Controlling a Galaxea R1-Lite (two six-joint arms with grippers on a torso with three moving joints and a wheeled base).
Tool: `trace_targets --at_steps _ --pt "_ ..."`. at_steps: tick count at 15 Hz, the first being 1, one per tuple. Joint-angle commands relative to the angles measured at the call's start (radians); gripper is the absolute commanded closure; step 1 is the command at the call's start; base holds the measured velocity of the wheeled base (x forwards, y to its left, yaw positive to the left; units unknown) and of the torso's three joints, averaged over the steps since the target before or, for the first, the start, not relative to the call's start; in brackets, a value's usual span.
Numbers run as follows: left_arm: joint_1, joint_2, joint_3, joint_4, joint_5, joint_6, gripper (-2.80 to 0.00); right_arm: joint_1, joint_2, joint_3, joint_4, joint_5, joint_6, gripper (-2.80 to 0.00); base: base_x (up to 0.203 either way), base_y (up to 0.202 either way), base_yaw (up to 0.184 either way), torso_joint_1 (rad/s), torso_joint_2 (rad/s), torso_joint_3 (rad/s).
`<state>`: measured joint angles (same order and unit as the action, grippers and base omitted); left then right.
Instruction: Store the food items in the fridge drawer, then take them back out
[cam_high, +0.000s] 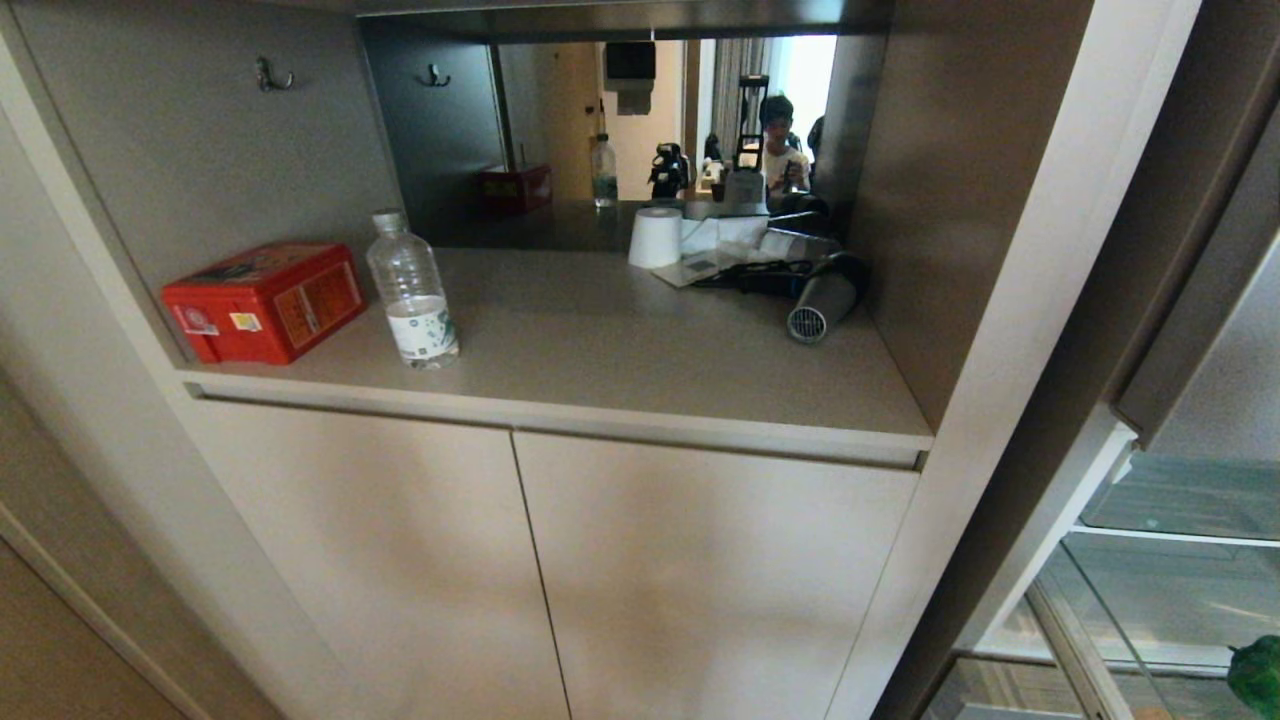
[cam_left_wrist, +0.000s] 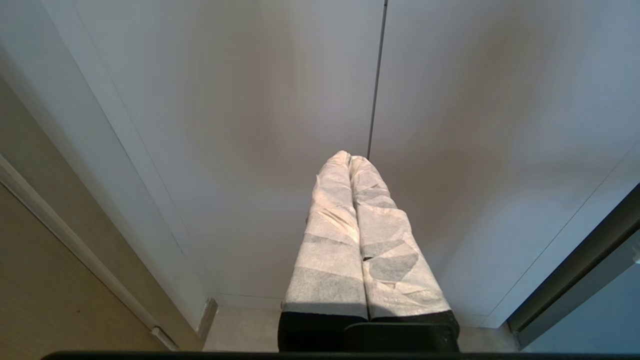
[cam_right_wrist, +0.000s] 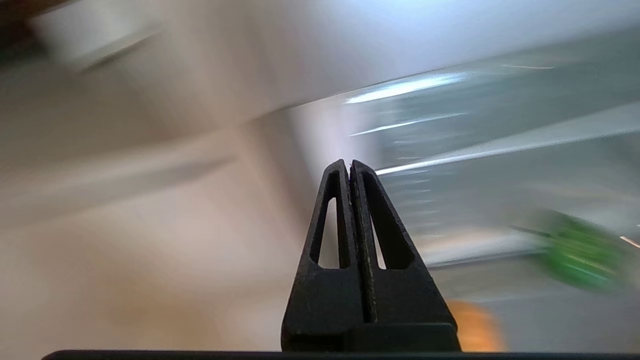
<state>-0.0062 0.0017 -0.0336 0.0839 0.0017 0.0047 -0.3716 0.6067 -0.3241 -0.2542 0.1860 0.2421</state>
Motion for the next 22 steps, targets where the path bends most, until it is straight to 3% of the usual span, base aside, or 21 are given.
trace_targets --at_steps 1,3,4,6,8,15,18,22 --pt "0.000 0.001 0.000 0.001 0.001 0.000 0.00 0.244 -0.156 0.011 0.068 -0.005 -0.023 0.00 0.000 0.000 0.000 0.000 0.00 0.000" --pt "0.000 0.001 0.000 0.001 0.000 0.000 0.00 0.430 -0.282 0.095 0.190 -0.015 -0.118 0.00 0.000 0.000 0.000 0.000 0.00 0.000" --pt "0.000 0.001 0.000 0.001 0.000 0.000 0.00 0.464 -0.315 0.181 0.212 -0.019 -0.174 0.00 0.000 0.000 0.000 0.000 0.00 0.000" --pt "0.000 0.001 0.000 0.001 0.001 0.000 0.00 0.485 -0.329 0.316 0.180 -0.087 -0.270 0.00 0.000 0.000 0.000 0.000 0.00 0.000" --pt "0.000 0.001 0.000 0.001 0.000 0.000 0.00 0.470 -0.331 0.352 0.171 -0.176 -0.364 0.00 0.000 0.000 0.000 0.000 0.00 0.000" --pt "0.000 0.001 0.000 0.001 0.000 -0.002 0.00 0.380 -0.612 0.355 0.171 -0.151 -0.391 0.00 0.000 0.000 0.000 0.000 0.00 0.000" --pt "0.000 0.001 0.000 0.001 0.000 -0.002 0.00 0.375 -0.608 0.355 0.174 -0.174 -0.323 0.00 0.000 0.000 0.000 0.000 0.00 0.000" --pt "0.000 0.001 0.000 0.001 0.000 -0.002 0.00 0.375 -0.607 0.355 0.174 -0.178 -0.314 0.00 0.000 0.000 0.000 0.000 0.00 0.000"
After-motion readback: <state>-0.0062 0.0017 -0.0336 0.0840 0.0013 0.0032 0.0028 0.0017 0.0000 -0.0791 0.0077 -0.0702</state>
